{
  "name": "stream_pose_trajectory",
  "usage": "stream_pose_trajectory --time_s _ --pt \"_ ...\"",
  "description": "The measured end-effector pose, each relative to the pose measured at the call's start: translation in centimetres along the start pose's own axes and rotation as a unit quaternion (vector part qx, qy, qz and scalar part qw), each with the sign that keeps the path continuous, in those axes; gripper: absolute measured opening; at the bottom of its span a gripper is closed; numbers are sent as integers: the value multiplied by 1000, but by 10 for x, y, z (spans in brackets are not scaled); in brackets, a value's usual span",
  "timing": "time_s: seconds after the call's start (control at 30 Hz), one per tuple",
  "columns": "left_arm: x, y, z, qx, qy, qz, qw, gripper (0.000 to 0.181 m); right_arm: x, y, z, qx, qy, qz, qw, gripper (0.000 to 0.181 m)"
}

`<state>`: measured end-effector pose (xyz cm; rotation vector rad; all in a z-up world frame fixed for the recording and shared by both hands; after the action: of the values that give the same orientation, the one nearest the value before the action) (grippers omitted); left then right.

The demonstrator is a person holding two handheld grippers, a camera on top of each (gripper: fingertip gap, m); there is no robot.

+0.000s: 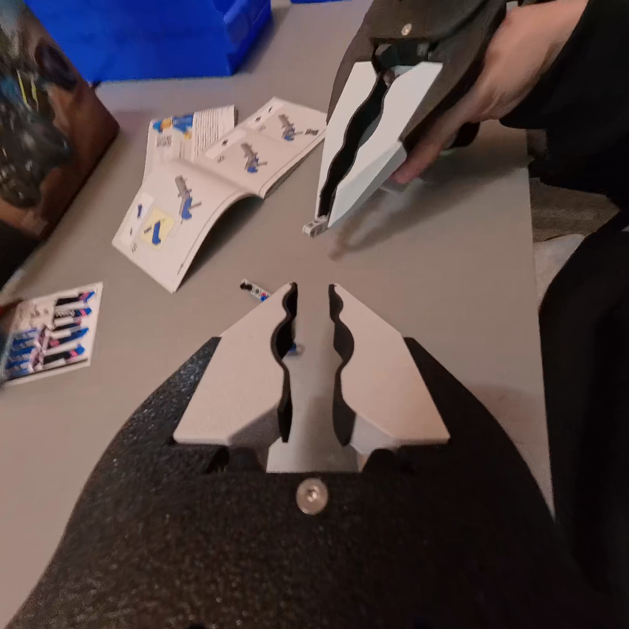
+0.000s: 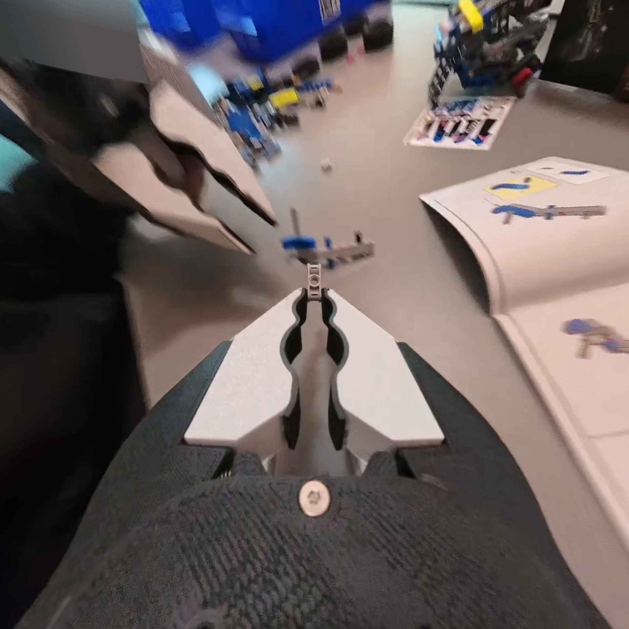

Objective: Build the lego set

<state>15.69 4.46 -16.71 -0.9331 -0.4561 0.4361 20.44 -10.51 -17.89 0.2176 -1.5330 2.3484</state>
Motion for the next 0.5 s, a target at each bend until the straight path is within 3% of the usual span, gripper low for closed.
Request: stream_pose_trajectory --time_s 0.03,0.2,0.3,0.4,0.5 --pt "0 -3 -1 -11 -11 -19 1000 19 5 -4 2 -35 -28 -42 998 7" --pt "-11 -18 5 -91 -28 -98 991 22 19 -5 0 -96 -121 -149 977 6" --pt "-19 -19 8 -95 -50 -134 985 36 27 -9 -9 -133 -149 -192 961 6" --pt "-22 -19 13 -97 -108 -150 978 35 34 -12 -19 -152 -170 -223 948 6" --pt "-26 -14 14 -77 -114 -144 980 33 36 -12 -25 -156 -182 -234 942 6"
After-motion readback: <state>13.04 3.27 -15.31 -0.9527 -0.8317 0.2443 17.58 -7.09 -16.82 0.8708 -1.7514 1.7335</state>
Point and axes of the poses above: each gripper's, where its closed fingertips meet, z back along the fingers, y out of its underside, x = y × z across the jaws, the point moved 7 cm from there along z, back along the fingers, and after that the axes turned 3 degrees about -y, right-handed, at the moved point
